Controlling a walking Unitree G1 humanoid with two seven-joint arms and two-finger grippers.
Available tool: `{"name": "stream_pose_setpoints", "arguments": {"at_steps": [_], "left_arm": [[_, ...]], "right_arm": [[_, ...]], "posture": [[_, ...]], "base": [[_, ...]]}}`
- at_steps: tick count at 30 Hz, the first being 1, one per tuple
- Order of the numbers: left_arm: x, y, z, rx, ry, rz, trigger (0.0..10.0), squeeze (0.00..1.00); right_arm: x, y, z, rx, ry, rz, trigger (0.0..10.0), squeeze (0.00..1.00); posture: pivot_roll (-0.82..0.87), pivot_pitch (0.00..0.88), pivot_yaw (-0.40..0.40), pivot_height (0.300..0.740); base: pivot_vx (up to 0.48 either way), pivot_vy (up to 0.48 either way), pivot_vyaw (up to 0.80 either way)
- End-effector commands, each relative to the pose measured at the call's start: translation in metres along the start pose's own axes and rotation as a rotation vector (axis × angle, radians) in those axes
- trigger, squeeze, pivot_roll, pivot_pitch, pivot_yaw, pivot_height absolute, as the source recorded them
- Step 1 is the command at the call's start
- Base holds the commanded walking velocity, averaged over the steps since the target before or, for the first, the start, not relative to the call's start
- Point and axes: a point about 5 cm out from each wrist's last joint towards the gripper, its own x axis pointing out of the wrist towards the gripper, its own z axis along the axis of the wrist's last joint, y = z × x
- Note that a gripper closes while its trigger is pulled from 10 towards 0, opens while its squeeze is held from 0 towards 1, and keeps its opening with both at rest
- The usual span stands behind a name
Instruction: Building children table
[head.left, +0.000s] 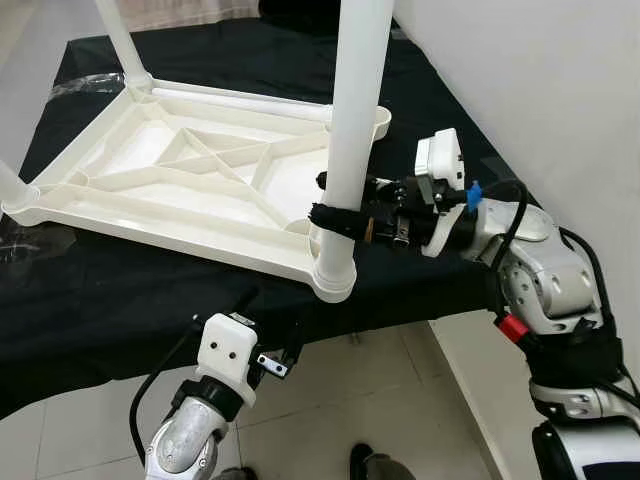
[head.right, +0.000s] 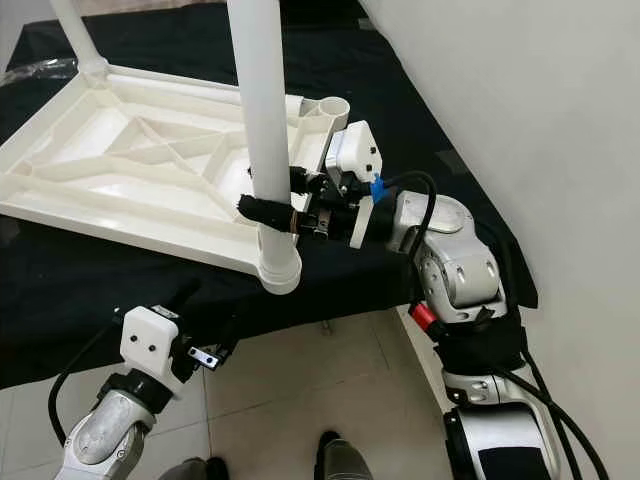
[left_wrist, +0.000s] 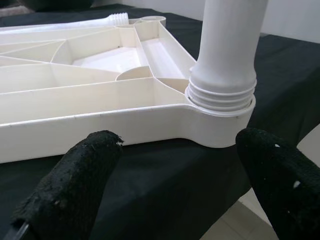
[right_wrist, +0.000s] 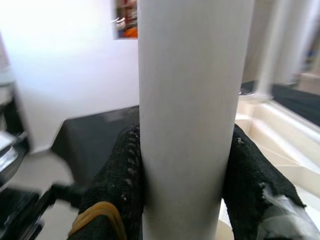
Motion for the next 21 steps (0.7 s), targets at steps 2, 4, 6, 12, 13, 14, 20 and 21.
{"name": "stream_pose_setpoints", "arguments": {"at_steps": [2, 4, 6, 12, 13, 14, 20, 21], "left_arm": [[-0.004, 0.000, -0.001, -0.005, 0.017, -0.004, 10.0, 0.00], [-0.003, 0.000, -0.001, -0.005, 0.017, -0.003, 10.0, 0.00], [-0.003, 0.001, -0.001, -0.006, 0.017, -0.004, 10.0, 0.00], [-0.002, 0.002, -0.001, -0.007, 0.017, -0.007, 10.0, 0.00], [-0.001, 0.002, -0.001, -0.006, 0.017, -0.006, 10.0, 0.00], [-0.001, 0.002, -0.001, -0.006, 0.017, -0.006, 10.0, 0.00], [0.000, 0.001, -0.002, -0.005, 0.019, -0.006, 10.0, 0.00], [-0.001, 0.001, -0.003, -0.007, 0.020, -0.007, 10.0, 0.00]], "right_arm": [[0.010, 0.015, -0.044, 0.090, 0.169, -0.180, 0.0, 0.00], [0.006, 0.007, -0.059, 0.066, 0.267, -0.468, 0.0, 0.00], [-0.001, 0.023, -0.073, 0.037, 0.350, -0.699, 0.0, 0.00], [0.008, 0.047, -0.072, 0.076, 0.347, -0.640, 0.0, 0.00], [0.008, 0.044, -0.071, 0.073, 0.346, -0.652, 0.0, 0.00], [0.008, 0.044, -0.071, 0.073, 0.346, -0.652, 0.0, 0.00], [0.011, 0.031, -0.065, 0.042, 0.333, -0.672, 10.0, 0.00], [0.012, 0.031, -0.064, 0.032, 0.333, -0.688, 10.0, 0.00]], "posture": [[-0.04, 0.257, -0.030, 0.740], [-0.04, 0.259, -0.030, 0.740], [-0.05, 0.269, -0.023, 0.740], [-0.05, 0.273, -0.020, 0.740], [-0.05, 0.268, -0.016, 0.740], [-0.05, 0.268, -0.016, 0.740], [-0.05, 0.258, -0.020, 0.740], [-0.05, 0.253, -0.020, 0.740]], "base": [[0.000, 0.000, 0.00], [0.000, 0.000, 0.00], [0.000, 0.000, 0.00], [0.000, 0.000, 0.00], [0.000, 0.000, 0.00], [0.000, 0.000, 0.00], [0.000, 0.000, 0.00], [0.000, 0.000, 0.00]]}}
